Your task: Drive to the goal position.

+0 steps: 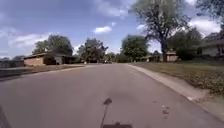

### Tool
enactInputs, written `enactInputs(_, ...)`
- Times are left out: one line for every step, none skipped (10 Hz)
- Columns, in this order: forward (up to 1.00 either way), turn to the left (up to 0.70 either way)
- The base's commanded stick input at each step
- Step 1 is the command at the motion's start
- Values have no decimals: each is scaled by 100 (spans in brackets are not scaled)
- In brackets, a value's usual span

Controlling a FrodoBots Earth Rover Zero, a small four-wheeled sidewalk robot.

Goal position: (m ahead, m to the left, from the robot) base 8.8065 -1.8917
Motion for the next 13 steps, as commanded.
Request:
enactInputs(100, 0)
enactInputs(100, 0)
enactInputs(100, 0)
enactInputs(100, 0)
enactInputs(100, 0)
enactInputs(100, 0)
enactInputs(100, 0)
enactInputs(100, 0)
enactInputs(100, 0)
enactInputs(100, 0)
enactInputs(100, -1)
enactInputs(100, -7)
enactInputs(100, -32)
